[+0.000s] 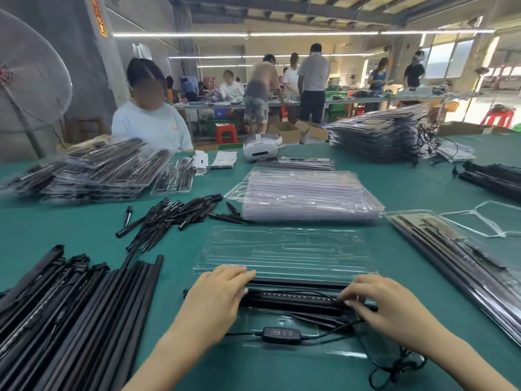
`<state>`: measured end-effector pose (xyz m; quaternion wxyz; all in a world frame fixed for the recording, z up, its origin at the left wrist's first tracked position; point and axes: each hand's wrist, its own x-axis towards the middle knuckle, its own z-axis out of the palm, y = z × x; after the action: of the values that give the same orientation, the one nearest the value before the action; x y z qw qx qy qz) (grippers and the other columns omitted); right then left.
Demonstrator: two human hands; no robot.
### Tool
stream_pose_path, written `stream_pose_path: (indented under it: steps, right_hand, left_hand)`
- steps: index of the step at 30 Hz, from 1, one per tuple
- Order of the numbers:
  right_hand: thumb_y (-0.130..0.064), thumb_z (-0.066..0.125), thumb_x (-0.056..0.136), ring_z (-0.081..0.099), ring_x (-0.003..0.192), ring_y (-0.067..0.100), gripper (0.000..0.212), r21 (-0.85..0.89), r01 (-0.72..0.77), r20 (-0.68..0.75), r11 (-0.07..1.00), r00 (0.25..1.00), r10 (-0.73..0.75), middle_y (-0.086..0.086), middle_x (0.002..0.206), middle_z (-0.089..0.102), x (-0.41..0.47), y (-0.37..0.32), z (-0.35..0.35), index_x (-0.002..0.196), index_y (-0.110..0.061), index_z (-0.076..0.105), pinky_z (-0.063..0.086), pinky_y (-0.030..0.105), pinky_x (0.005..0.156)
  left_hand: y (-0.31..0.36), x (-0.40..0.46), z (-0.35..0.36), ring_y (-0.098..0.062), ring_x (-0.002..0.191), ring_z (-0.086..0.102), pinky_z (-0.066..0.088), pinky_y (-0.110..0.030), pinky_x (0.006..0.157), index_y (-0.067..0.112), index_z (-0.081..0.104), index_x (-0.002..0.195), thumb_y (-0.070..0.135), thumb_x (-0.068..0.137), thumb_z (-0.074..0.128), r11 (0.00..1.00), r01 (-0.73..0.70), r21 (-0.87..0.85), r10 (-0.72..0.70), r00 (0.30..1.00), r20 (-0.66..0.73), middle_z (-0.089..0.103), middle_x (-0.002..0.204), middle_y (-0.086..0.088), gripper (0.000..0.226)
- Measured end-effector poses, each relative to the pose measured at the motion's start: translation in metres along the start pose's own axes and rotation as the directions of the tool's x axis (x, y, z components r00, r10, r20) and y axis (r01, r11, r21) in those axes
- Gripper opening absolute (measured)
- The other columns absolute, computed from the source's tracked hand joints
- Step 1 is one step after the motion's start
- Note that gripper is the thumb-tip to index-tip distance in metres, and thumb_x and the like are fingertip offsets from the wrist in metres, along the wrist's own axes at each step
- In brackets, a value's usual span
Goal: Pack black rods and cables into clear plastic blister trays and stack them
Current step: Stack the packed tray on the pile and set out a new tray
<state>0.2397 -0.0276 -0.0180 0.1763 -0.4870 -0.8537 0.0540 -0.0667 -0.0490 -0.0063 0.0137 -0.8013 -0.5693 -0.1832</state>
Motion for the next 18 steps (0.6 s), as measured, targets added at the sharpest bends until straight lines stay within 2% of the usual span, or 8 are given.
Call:
stream_pose_path:
  steps: [3, 6, 8, 9, 11, 13, 16, 18]
  right_hand:
    - [-0.031, 0.060, 0.093, 0.054, 0.092, -0.002, 0.015, -0.017, -0.013, -0.014, 1.000, 1.000, 0.013, -0.024, 0.093, 0.060, -0.004, 0.003, 0.000, 0.101, -0.037, 0.070, 0.041, 0.017, 0.083]
    - [-0.043, 0.058, 0.092, 0.052, 0.097, -0.003, 0.017, 0.008, 0.001, 0.062, 1.000, 0.998, -0.002, -0.026, 0.100, 0.057, -0.006, 0.006, -0.004, 0.107, -0.042, 0.065, 0.038, 0.013, 0.084]
    - [-0.046, 0.057, 0.091, 0.050, 0.097, -0.004, 0.019, 0.005, -0.003, 0.099, 1.000, 0.995, 0.003, -0.028, 0.101, 0.054, -0.007, 0.011, -0.006, 0.110, -0.046, 0.062, 0.038, 0.011, 0.082]
    - [-0.045, 0.058, 0.091, 0.050, 0.095, -0.005, 0.019, -0.005, -0.006, 0.097, 1.000, 0.995, 0.006, -0.028, 0.101, 0.054, -0.007, 0.013, -0.007, 0.109, -0.046, 0.062, 0.038, 0.010, 0.080]
    - [-0.039, 0.062, 0.091, 0.051, 0.092, -0.005, 0.015, -0.036, -0.017, 0.067, 0.999, 0.998, 0.020, -0.026, 0.097, 0.056, -0.006, 0.012, -0.009, 0.105, -0.043, 0.065, 0.037, 0.010, 0.075]
    - [-0.028, 0.077, 0.080, 0.059, 0.084, 0.002, 0.015, -0.120, 0.018, 0.001, 0.993, 1.000, -0.018, -0.022, 0.087, 0.061, -0.004, 0.012, -0.008, 0.092, -0.034, 0.070, 0.041, 0.015, 0.071]
    - [-0.017, 0.090, 0.060, 0.063, 0.069, 0.009, 0.029, -0.202, 0.066, -0.092, 0.977, 0.992, -0.086, -0.018, 0.075, 0.062, -0.003, 0.007, -0.005, 0.077, -0.028, 0.070, 0.048, 0.023, 0.058]
    - [-0.019, 0.088, 0.066, 0.062, 0.073, 0.007, 0.026, -0.165, 0.077, -0.077, 0.983, 0.993, -0.090, -0.019, 0.078, 0.062, -0.006, 0.008, -0.003, 0.080, -0.030, 0.069, 0.050, 0.025, 0.060]
  left_hand:
    - [-0.007, 0.009, 0.017, -0.001, 0.126, 0.038, 0.028, -0.017, 0.102, 0.043, 0.054, 0.130, 0.030, 0.101, 0.043, 0.994, 0.049, -0.096, -0.041, 0.996, 0.085, 0.048, 0.131, 0.025, 0.033]
    - [-0.014, 0.012, 0.025, 0.000, 0.104, 0.050, 0.036, -0.014, 0.089, 0.041, 0.069, 0.110, 0.023, 0.093, 0.060, 0.946, 0.110, -0.304, -0.090, 0.993, 0.079, 0.055, 0.102, 0.026, 0.026]
    - [-0.017, 0.012, 0.026, 0.005, 0.093, 0.051, 0.036, -0.009, 0.082, 0.040, 0.072, 0.101, 0.021, 0.089, 0.066, 0.919, 0.134, -0.370, -0.117, 0.991, 0.070, 0.054, 0.093, 0.024, 0.023]
    - [-0.019, 0.012, 0.026, 0.006, 0.091, 0.052, 0.037, -0.009, 0.083, 0.040, 0.072, 0.097, 0.020, 0.088, 0.068, 0.910, 0.145, -0.388, -0.126, 0.989, 0.075, 0.055, 0.091, 0.022, 0.023]
    - [-0.020, 0.013, 0.025, 0.006, 0.093, 0.054, 0.041, -0.019, 0.090, 0.041, 0.070, 0.095, 0.021, 0.086, 0.069, 0.900, 0.158, -0.407, -0.133, 0.987, 0.089, 0.057, 0.091, 0.021, 0.022]
    - [-0.020, 0.014, 0.023, 0.005, 0.095, 0.054, 0.042, -0.028, 0.094, 0.041, 0.069, 0.096, 0.022, 0.085, 0.070, 0.903, 0.154, -0.400, -0.122, 0.987, 0.105, 0.057, 0.092, 0.021, 0.022]
    - [-0.017, 0.018, 0.021, 0.000, 0.099, 0.050, 0.040, -0.030, 0.095, 0.043, 0.068, 0.097, 0.024, 0.086, 0.069, 0.929, 0.133, -0.345, -0.099, 0.988, 0.114, 0.055, 0.093, 0.021, 0.022]
    - [-0.015, 0.019, 0.022, -0.002, 0.100, 0.049, 0.038, -0.030, 0.095, 0.042, 0.068, 0.098, 0.025, 0.087, 0.067, 0.939, 0.129, -0.319, -0.102, 0.990, 0.102, 0.054, 0.094, 0.020, 0.020]
